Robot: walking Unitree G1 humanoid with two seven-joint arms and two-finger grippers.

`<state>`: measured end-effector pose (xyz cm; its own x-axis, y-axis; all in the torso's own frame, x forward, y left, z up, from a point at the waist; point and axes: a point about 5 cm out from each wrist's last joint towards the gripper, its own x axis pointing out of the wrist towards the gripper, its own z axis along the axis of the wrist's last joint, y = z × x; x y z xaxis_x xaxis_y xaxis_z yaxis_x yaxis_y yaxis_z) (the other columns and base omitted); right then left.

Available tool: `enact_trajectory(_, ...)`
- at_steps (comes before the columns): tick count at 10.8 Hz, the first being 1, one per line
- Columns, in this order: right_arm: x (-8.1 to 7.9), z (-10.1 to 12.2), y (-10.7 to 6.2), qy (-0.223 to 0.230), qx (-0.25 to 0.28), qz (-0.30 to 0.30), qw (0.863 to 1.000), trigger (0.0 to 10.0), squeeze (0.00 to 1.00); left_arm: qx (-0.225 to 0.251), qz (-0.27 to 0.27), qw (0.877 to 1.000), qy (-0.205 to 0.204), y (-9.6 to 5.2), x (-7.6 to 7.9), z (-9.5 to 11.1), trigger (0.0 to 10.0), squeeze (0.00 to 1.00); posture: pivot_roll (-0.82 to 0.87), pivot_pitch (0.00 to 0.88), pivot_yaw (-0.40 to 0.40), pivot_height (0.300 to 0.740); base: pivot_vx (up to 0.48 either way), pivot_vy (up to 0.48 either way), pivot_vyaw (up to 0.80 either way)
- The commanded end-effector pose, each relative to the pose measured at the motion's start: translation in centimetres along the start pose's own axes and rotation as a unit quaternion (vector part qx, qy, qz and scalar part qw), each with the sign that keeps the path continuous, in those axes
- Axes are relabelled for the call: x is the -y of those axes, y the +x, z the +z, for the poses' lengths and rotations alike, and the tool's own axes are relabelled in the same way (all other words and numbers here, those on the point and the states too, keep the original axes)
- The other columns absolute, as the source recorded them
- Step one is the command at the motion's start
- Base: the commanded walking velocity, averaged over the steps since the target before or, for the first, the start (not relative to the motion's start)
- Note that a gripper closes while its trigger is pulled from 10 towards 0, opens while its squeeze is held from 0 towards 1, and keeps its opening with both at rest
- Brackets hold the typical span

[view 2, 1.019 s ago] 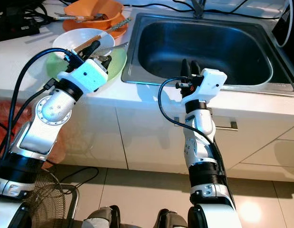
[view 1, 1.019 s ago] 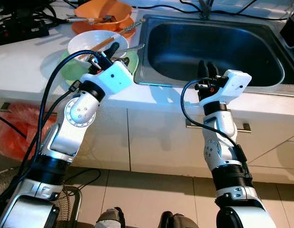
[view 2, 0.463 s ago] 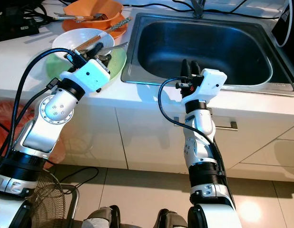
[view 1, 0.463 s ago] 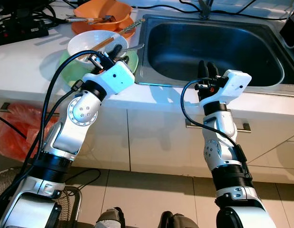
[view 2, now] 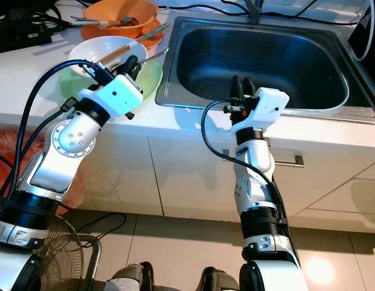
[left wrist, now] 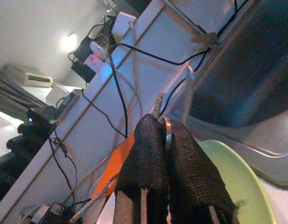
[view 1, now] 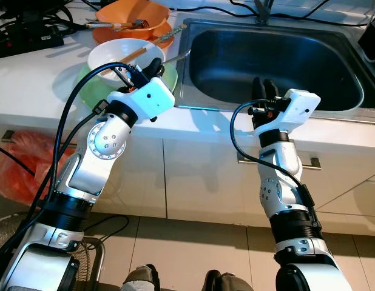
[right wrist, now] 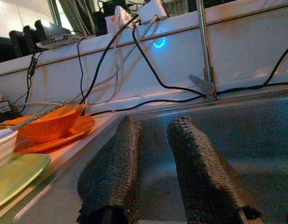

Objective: Kitchen organization

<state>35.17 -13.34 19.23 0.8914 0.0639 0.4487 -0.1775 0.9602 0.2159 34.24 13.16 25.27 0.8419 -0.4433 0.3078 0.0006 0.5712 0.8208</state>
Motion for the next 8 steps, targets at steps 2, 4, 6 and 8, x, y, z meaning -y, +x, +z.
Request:
enact_trajectory(2, 0.2, -0.1, -0.2, -0.001, -0.001, -0.003, 1.000, 10.0, 0.00, 0.013, -0.011, 1.000, 0.015, 0.2, 0.2, 0.8, 0.0, 0.00, 0.13, 0.161, -0.031, 0.740, 0.000, 0.000, 0.00)
enact_trajectory(4, 0.2, -0.2, -0.3, 0.000, -0.002, -0.004, 1.000, 10.0, 0.00, 0.018, -0.007, 0.995, 0.102, 0.6, -1.0, 1.6, 2.4, 0.00, 0.13, 0.161, -0.030, 0.740, 0.000, 0.000, 0.00)
enact_trajectory(6, 0.2, -0.2, -0.2, 0.001, -0.002, -0.003, 1.000, 10.0, 0.00, 0.027, 0.006, 0.989, 0.148, 0.8, -1.9, 2.4, 10.0, 0.00, 0.13, 0.157, -0.031, 0.740, 0.000, 0.000, 0.00)
enact_trajectory(8, 0.1, -0.2, -0.1, 0.001, -0.002, 0.000, 1.000, 10.0, 0.00, 0.032, 0.012, 0.990, 0.134, 0.9, -2.0, 2.7, 10.0, 0.00, 0.13, 0.154, -0.031, 0.740, 0.000, 0.000, 0.00)
